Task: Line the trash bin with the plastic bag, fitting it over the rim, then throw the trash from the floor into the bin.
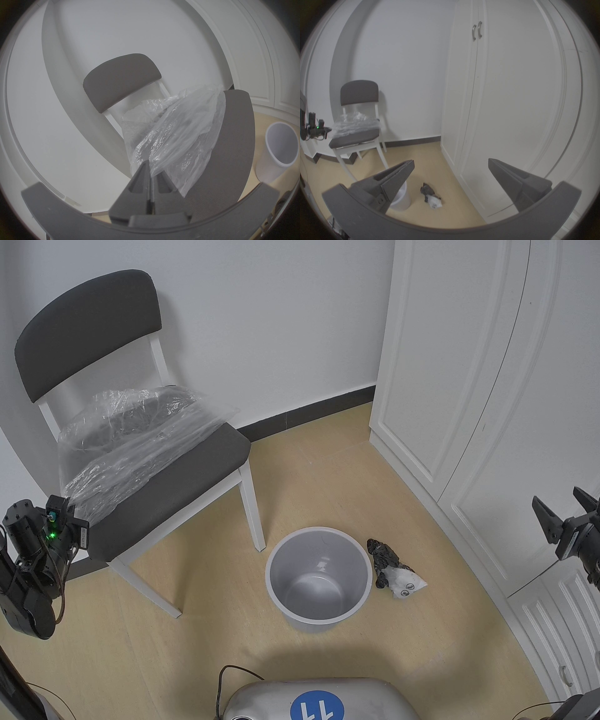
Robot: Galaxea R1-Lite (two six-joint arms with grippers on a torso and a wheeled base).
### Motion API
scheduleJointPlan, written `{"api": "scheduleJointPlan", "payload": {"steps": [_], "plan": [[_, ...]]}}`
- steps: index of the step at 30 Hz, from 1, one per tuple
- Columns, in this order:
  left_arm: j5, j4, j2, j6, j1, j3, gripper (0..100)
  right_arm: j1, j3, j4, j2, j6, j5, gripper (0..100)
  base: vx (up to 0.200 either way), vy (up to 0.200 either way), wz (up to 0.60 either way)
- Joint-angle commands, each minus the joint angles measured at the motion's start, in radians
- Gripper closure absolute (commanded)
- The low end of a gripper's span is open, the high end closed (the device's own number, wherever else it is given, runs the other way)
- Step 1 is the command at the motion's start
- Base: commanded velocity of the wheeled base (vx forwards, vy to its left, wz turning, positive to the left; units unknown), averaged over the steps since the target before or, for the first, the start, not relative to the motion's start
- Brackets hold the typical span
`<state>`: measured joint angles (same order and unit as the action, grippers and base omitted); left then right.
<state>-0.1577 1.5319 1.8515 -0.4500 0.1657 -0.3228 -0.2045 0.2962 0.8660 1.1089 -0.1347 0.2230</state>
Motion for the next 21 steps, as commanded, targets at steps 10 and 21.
{"api": "scheduleJointPlan", "payload": {"steps": [10,21], "plan": [[0.000,-0.001,-0.080,0.103,-0.115,0.019,100,0.043,0.021,-0.234,-0.127,-0.003,-0.040,0,0.000,0.000,0.00],[-0.002,-0.030,-0.195,0.215,-0.347,0.093,100,0.011,0.023,-0.127,-0.052,0.109,-0.137,0,0.000,0.000,0.00]]}}
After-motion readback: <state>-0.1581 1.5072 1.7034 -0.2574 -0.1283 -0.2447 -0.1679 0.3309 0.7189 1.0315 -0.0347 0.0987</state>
